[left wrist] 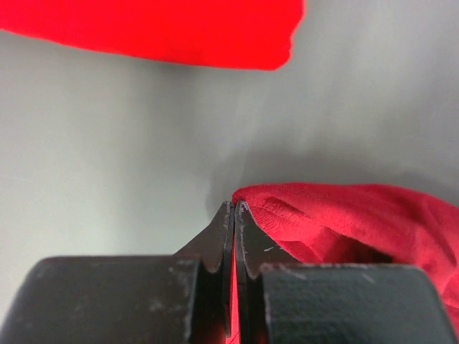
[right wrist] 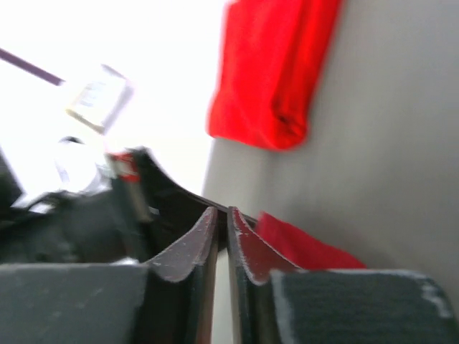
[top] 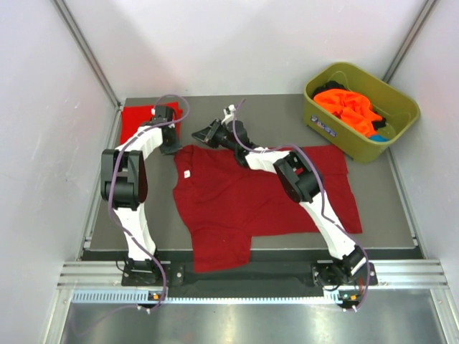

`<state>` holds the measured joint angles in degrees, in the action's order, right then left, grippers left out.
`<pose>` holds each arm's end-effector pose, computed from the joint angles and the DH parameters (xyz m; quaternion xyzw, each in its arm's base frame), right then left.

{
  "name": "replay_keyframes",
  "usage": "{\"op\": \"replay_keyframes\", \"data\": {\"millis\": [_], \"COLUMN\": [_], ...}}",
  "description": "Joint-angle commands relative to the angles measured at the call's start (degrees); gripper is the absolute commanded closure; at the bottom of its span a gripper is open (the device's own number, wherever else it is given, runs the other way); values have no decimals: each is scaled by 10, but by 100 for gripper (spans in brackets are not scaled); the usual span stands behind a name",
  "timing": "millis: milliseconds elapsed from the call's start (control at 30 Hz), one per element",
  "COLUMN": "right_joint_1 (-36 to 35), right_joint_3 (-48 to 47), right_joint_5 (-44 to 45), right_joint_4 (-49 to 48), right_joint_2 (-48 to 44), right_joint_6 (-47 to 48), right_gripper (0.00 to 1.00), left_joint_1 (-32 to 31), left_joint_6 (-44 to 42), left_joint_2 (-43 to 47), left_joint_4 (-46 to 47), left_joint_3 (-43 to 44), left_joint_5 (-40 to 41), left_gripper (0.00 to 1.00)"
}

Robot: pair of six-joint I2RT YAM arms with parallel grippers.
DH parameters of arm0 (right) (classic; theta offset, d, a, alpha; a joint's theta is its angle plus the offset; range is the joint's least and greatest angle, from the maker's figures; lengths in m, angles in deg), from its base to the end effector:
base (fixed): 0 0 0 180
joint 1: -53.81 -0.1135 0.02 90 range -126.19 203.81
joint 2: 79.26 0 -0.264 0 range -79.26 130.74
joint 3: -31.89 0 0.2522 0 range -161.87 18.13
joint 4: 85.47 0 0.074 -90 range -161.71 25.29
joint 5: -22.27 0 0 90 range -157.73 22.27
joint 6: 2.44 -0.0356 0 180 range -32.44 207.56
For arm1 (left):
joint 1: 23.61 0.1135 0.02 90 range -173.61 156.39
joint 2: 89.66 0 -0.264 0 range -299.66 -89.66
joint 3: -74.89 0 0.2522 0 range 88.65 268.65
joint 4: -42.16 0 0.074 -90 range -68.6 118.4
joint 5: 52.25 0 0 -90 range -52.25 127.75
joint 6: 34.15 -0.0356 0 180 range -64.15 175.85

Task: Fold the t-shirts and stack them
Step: Fold the tshirt

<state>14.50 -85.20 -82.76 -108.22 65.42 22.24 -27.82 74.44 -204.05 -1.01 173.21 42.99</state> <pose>0.4328 0.3663 0.1402 0.0781 0.7312 0.5897 0.3339 0.4264 -0.0281 0.1901 -0.1326 0.9541 -0.0092 0.2684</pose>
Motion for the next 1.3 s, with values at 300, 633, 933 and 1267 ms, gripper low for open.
{"op": "replay_keyframes", "data": {"millis": [300, 633, 933, 1267], "right_joint_1": [6, 87, 155, 230], "right_joint_3": [-1, 248, 395, 468], "right_joint_5": [-53, 17, 55, 103], "right_joint_4": [45, 401, 416, 385], "right_joint_2": [-79, -360, -451, -440], "right_joint_6": [59, 295, 337, 350], "right_gripper": [68, 62, 63, 67], "left_joint_1": [19, 5, -4, -3], "left_joint_6": [40, 61, 51, 44], "left_joint_2": [60, 78, 41, 17], "left_joint_4": [-16, 95, 116, 81], "left_joint_3": [53, -52, -60, -32], "left_joint_5": [-13, -309, -263, -175], "left_gripper": [54, 50, 49, 60]}}
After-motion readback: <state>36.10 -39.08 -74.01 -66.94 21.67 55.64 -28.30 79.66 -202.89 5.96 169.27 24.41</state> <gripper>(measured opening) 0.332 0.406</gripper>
